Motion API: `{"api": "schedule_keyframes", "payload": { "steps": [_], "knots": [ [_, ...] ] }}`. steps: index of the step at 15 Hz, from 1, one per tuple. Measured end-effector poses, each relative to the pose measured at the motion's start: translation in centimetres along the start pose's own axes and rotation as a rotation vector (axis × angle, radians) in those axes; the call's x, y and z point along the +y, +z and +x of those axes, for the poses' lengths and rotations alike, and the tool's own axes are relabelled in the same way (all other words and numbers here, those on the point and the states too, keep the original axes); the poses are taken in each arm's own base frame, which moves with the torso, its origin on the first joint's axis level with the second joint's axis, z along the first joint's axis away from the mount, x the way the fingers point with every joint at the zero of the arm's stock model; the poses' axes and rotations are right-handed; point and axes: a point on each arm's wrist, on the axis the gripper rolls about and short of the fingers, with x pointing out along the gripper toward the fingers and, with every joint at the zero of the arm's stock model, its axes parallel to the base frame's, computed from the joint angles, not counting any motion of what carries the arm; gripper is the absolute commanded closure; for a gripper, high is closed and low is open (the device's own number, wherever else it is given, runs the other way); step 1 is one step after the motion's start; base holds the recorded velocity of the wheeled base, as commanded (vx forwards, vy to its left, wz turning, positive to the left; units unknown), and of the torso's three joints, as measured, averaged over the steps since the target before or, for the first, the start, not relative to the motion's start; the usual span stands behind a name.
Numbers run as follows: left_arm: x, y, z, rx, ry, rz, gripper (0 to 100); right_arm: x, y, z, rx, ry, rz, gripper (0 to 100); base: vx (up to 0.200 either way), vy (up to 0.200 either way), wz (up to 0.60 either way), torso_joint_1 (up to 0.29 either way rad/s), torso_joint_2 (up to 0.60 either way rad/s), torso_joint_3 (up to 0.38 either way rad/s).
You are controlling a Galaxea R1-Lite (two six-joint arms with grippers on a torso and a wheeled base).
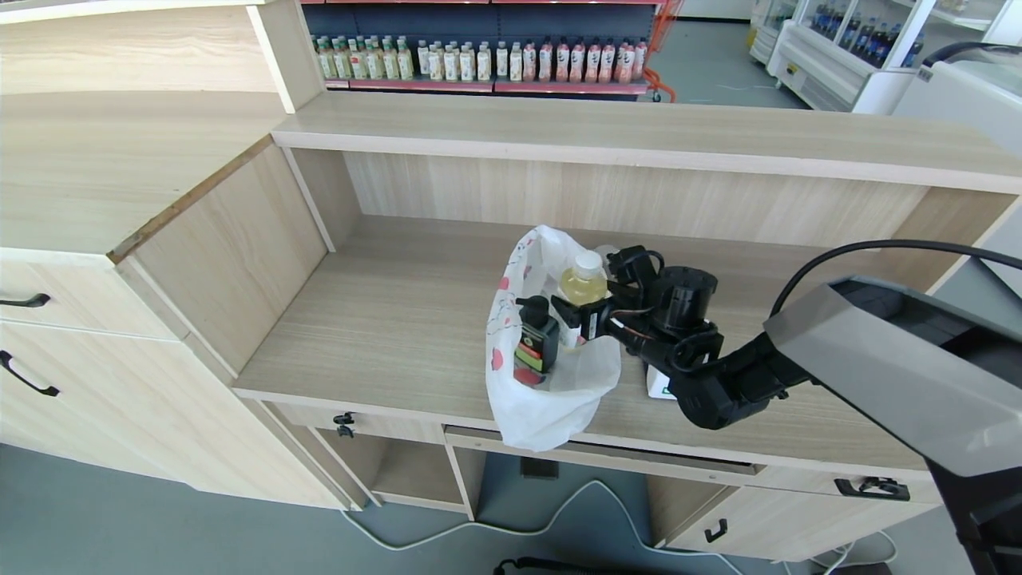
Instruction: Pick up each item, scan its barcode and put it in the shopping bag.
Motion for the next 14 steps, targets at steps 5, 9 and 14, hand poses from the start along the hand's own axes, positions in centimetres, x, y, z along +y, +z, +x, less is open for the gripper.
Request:
{"api": "schedule_keyframes", "payload": {
  "steps": [5,9,14],
  "knots": [
    [0.0,0.0,0.0,0.000,0.000,0.001,0,-0.4,1.8,-0.3,-0.043,0.008,-0.004,0,0.000,0.000,0.00,0.000,0.00,0.000],
    [0.0,0.0,0.0,0.000,0.000,0.001,0,-0.5,6.0,-1.5,-0.125,0.008,0.042,0,0.000,0.000,0.00,0.000,0.00,0.000],
    [0.0,0.0,0.0,0.000,0.000,-0.005,0,0.1,12.6,-5.9,-0.189,0.025,0.088,0,0.000,0.000,0.00,0.000,0.00,0.000]
  ]
}}
